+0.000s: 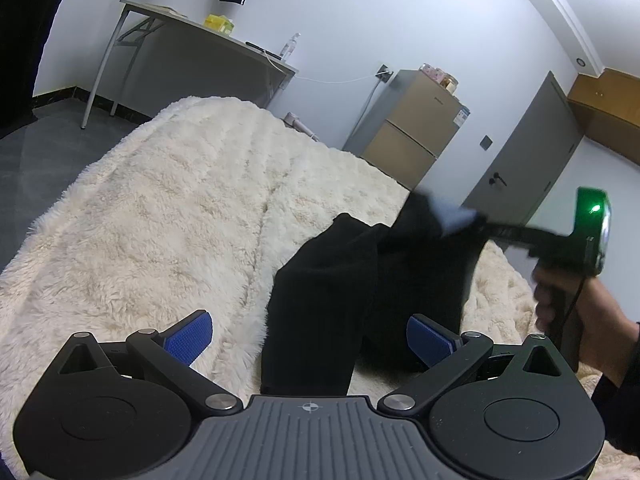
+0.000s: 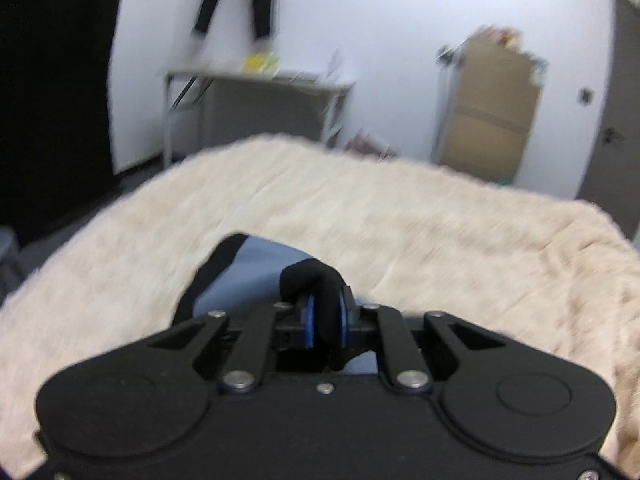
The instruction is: Fold clothes
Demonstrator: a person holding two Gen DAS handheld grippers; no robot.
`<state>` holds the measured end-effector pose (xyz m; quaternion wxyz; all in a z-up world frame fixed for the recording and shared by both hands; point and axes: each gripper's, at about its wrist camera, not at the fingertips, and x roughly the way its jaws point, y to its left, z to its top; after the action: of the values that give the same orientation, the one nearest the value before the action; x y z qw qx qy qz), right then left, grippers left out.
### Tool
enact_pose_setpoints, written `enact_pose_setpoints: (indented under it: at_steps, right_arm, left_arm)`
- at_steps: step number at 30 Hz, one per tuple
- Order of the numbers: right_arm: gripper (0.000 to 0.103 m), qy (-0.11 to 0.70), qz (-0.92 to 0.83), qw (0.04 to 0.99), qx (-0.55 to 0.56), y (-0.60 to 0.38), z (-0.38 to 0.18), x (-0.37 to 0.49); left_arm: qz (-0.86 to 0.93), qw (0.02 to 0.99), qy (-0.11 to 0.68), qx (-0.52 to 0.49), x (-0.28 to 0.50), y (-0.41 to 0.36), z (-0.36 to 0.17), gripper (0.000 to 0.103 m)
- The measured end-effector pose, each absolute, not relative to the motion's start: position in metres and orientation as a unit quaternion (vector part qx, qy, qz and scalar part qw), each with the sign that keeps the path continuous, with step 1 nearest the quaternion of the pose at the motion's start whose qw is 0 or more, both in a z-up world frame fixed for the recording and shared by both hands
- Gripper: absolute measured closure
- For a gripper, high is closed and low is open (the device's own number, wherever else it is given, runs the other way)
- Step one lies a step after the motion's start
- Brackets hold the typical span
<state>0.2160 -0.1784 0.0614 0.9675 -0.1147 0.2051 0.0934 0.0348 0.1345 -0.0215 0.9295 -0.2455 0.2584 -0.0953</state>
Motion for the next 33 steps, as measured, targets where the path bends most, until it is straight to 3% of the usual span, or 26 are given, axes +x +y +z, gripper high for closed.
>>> enact_pose_setpoints:
  at_steps: [2, 6, 7, 16, 21, 24, 27, 29, 31, 33]
  right_arm:
    - [0.089, 0.205, 0.076, 0.970, -0.108, -0.187, 0.063, 0.220]
    - [0.050, 0.261, 0.049, 0.956, -0.126, -0.196, 0.036, 0.228]
    - [0.047, 0.265, 0.051, 0.955, -0.121, -0.197, 0.030, 0.225]
    - [0.041, 0.300, 0.149, 0.938, -0.091, -0.191, -0.048, 0.174]
    - [0.040, 0.279, 0.156, 0.943, -0.097, -0.197, -0.078, 0.155]
    - [0.030, 0.251, 0.168, 0.946, -0.114, -0.203, -0.088, 0.139]
    - [0.027, 0.238, 0.181, 0.947, -0.120, -0.211, -0.090, 0.127]
    - [0.018, 0.238, 0.198, 0.942, -0.132, -0.224, -0.095, 0.115]
    - [0.000, 0.240, 0.202, 0.941, -0.130, -0.233, -0.102, 0.110]
    - [0.000, 0.241, 0.200, 0.942, -0.118, -0.243, -0.116, 0.107]
  left_arm:
    - [-0.095, 0.929, 0.258, -0.246, 0.035, 0.134, -0.022, 0.000]
    - [-0.095, 0.930, 0.257, -0.245, 0.034, 0.134, -0.021, 0.000]
    - [-0.094, 0.930, 0.256, -0.246, 0.034, 0.134, -0.021, 0.000]
    - [-0.097, 0.930, 0.256, -0.245, 0.034, 0.134, -0.021, 0.000]
    - [-0.096, 0.929, 0.256, -0.249, 0.035, 0.136, -0.022, 0.000]
    - [-0.095, 0.928, 0.258, -0.252, 0.036, 0.137, -0.023, 0.000]
    - [-0.096, 0.927, 0.260, -0.251, 0.037, 0.136, -0.023, 0.000]
    - [-0.098, 0.928, 0.265, -0.245, 0.040, 0.133, -0.024, 0.000]
    - [-0.098, 0.927, 0.271, -0.239, 0.041, 0.131, -0.024, 0.000]
    - [-0.100, 0.927, 0.271, -0.237, 0.043, 0.129, -0.025, 0.000]
